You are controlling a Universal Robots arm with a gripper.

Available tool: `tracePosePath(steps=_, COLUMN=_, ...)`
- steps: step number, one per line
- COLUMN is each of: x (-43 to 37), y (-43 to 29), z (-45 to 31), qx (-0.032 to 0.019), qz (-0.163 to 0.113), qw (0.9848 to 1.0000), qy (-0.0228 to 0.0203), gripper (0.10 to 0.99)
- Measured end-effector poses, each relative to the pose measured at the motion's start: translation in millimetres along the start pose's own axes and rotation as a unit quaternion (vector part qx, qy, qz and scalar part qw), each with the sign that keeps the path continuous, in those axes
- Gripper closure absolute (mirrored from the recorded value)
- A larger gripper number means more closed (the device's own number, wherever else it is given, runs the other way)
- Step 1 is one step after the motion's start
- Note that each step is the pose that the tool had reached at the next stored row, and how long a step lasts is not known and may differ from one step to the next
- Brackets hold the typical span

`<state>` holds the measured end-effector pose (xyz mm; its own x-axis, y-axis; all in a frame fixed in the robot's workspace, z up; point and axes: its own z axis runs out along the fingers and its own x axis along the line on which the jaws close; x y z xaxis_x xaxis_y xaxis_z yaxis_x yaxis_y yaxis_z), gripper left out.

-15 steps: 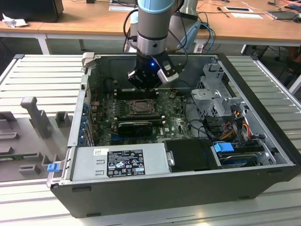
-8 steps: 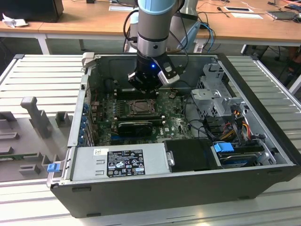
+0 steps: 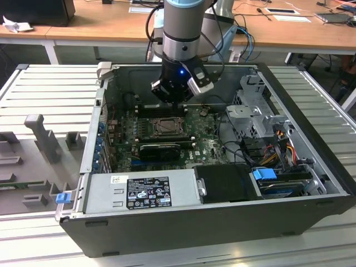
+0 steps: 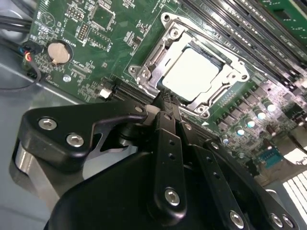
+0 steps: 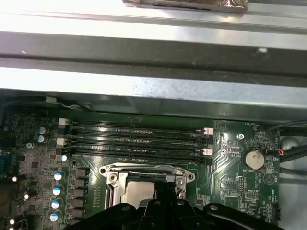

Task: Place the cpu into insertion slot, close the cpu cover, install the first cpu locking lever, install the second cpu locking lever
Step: 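Install the second cpu locking lever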

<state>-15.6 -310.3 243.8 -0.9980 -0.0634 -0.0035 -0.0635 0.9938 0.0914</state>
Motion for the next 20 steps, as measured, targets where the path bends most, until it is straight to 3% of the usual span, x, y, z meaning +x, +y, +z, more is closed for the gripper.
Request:
tracePosePath(steps=7, x=0.3, y=-3.1, z=-0.7, qx=0.0000, qz=0.000, qw=1.0000, qy=0.0000, gripper=0.980)
tracePosePath(steps=12, x=0.7, y=-10.0, z=-1.3, qx=0.0000, qz=0.000, qw=1.0000, qy=0.0000, gripper=0.980)
tracePosePath(steps=18, x=1.5, y=-21.0, z=-2.3, qx=0.0000, qz=0.000, qw=1.0000, qy=0.0000, gripper=0.980)
tracePosePath(steps=20, x=2.0, y=-29.6, z=-3.0, qx=0.0000, qz=0.000, qw=1.0000, qy=0.0000, gripper=0.980)
